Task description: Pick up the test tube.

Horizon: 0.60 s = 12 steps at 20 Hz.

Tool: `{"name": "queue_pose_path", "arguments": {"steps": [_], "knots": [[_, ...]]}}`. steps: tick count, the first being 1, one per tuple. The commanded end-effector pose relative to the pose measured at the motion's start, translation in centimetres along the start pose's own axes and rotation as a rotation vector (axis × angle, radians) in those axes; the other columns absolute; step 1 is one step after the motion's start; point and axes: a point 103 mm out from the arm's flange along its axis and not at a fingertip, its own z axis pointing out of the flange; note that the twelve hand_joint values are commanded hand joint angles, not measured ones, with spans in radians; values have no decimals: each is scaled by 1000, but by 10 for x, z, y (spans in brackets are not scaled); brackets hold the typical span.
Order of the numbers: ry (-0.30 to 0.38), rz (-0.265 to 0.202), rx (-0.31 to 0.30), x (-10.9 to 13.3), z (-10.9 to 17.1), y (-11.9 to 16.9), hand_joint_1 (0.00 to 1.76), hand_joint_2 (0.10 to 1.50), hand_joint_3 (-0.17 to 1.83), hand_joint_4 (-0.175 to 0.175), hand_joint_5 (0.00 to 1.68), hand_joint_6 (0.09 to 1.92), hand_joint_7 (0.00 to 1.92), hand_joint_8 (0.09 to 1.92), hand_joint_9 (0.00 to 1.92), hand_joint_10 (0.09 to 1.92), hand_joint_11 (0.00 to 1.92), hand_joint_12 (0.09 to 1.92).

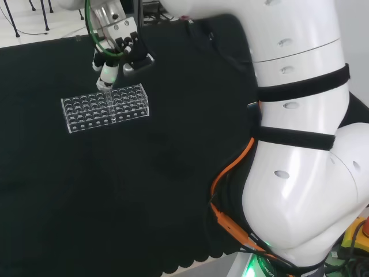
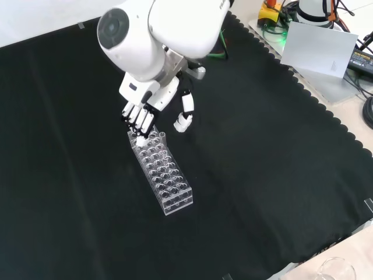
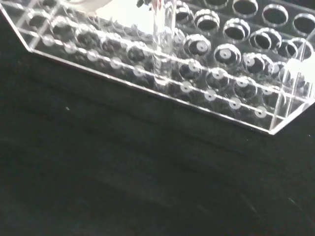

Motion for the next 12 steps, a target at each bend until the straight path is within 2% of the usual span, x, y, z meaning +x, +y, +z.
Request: {"name": "queue_pose_path", "arguments": {"steps": [1, 7, 12], "knots": [[-108, 26, 57, -5, 13, 8, 790, 700, 659, -104, 430, 99, 340, 886, 209, 966, 0, 1476], [-111, 28, 59, -2, 18, 7, 800, 697, 670, -106, 456, 126, 534, 885, 301, 945, 0, 1506], [-40, 38, 51, 0, 18, 10, 824, 706, 669, -129, 497, 247, 699, 862, 455, 895, 19, 1528]]}}
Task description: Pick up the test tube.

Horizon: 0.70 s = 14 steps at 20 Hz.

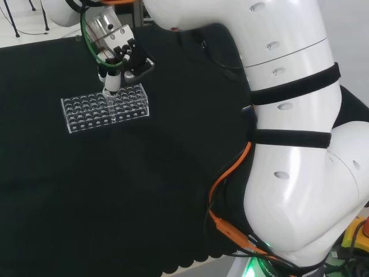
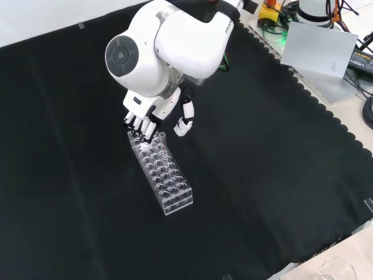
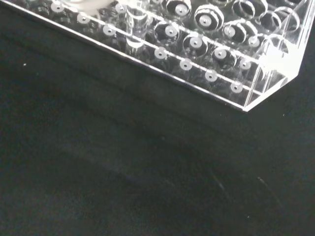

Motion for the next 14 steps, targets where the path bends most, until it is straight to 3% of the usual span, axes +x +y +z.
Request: {"name": "queue_pose_path", "arguments": {"steps": [1, 6, 14], "knots": [[79, 15, -13, 3, 0, 4, 830, 709, 667, -134, 488, 316, 726, 855, 485, 882, 34, 1525], [178, 58, -36, 7, -3, 9, 872, 711, 670, -158, 456, 653, 837, 846, 592, 860, 99, 1518], [209, 71, -42, 18, -7, 21, 916, 697, 699, -175, 489, 778, 926, 846, 680, 850, 143, 1509]]}}
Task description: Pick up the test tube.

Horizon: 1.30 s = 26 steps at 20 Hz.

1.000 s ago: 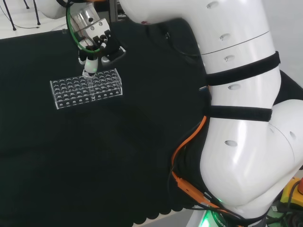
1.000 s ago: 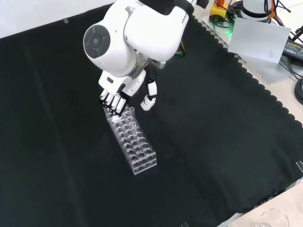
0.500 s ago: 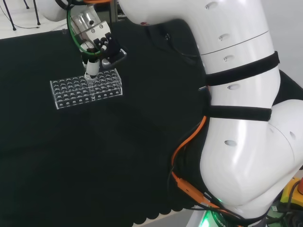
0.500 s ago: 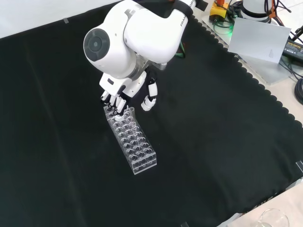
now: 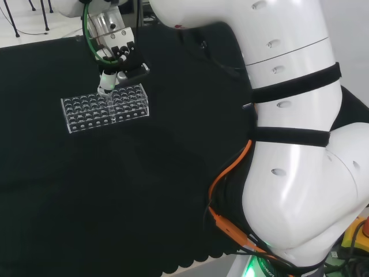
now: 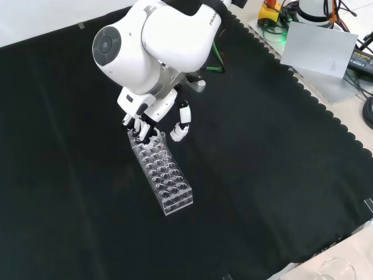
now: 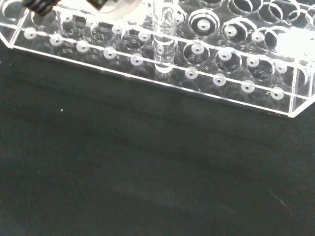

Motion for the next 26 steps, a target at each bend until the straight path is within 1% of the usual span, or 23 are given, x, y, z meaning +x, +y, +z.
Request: {"name": "queue_pose_path", "arguments": {"steps": [1, 3, 5, 7, 10, 13, 15, 16, 17, 19, 21, 22, 23, 24, 26], "knots": [[27, 18, -17, 8, -1, 9, 924, 692, 707, -175, 498, 790, 938, 843, 690, 846, 148, 1508], [25, 32, -45, 8, 0, 10, 966, 678, 734, -175, 559, 826, 1006, 826, 736, 828, 176, 1499], [18, 44, -71, 7, 0, 9, 1033, 662, 771, -175, 657, 856, 1127, 803, 827, 795, 235, 1477], [9, 52, -73, 5, 1, 9, 1095, 646, 807, -175, 748, 872, 1231, 784, 925, 759, 302, 1455], [10, 59, -70, 3, 2, 8, 1136, 631, 838, -175, 803, 887, 1284, 779, 1000, 735, 356, 1440], [44, 74, -74, 2, 2, 8, 1144, 625, 854, -175, 830, 896, 1310, 781, 1036, 726, 384, 1432], [80, 92, -81, 2, 2, 9, 1150, 816, 557, -175, 927, 996, 1350, 773, 1079, 718, 409, 1431], [104, 105, -81, 2, 1, 9, 1153, 888, 429, -175, 957, 1006, 1371, 765, 1101, 714, 423, 1424], [122, 116, -82, 2, 0, 10, 1156, 930, 346, -175, 979, 1000, 1388, 760, 1118, 714, 435, 1418], [149, 136, -80, 3, -1, 12, 1161, 962, 274, -175, 1004, 980, 1409, 758, 1145, 720, 454, 1411], [161, 148, -91, 5, -2, 13, 1166, 966, 251, -175, 1024, 951, 1423, 757, 1162, 729, 469, 1406], [157, 154, -108, 6, -3, 13, 1170, 958, 250, -175, 1041, 925, 1439, 756, 1180, 736, 480, 1401], [143, 159, -128, 7, -4, 13, 1216, 899, 329, -175, 1078, 875, 1357, 766, 1198, 747, 506, 1384], [132, 163, -145, 9, -5, 13, 1255, 804, 478, -175, 1116, 853, 1298, 792, 1229, 775, 548, 1360], [120, 167, -170, 10, -7, 13, 1366, 693, 653, -175, 1131, 873, 1289, 881, 1150, 804, 657, 1298]]}}
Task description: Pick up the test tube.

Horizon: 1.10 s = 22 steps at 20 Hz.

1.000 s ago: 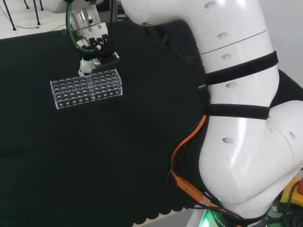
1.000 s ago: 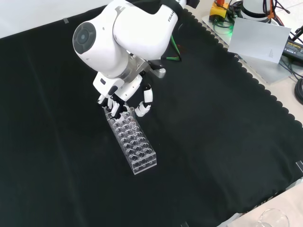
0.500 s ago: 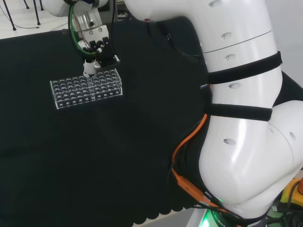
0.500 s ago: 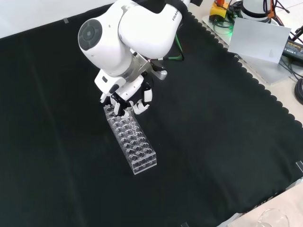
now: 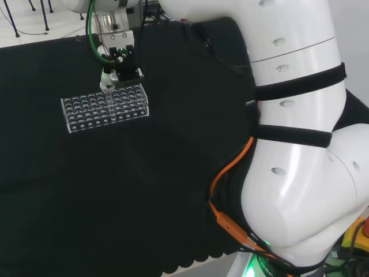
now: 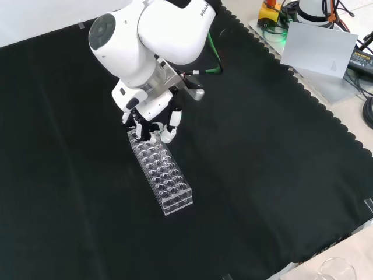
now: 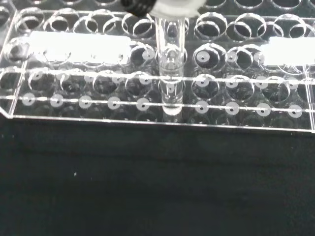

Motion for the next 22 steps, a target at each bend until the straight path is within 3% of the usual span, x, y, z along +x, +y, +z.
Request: {"name": "queue_pose_path", "arguments": {"steps": [1, 6, 22], "knots": [[-33, 18, -86, 7, -5, 0, 1393, 659, 710, -175, 1135, 885, 1290, 911, 1133, 814, 704, 1274], [-36, -2, -106, 10, -8, -2, 1427, 576, 840, -175, 1163, 894, 1307, 946, 1148, 817, 822, 1231], [-26, -42, -145, 7, -42, -10, 1434, 535, 879, -175, 1208, 838, 1344, 886, 1194, 774, 888, 1212]]}}
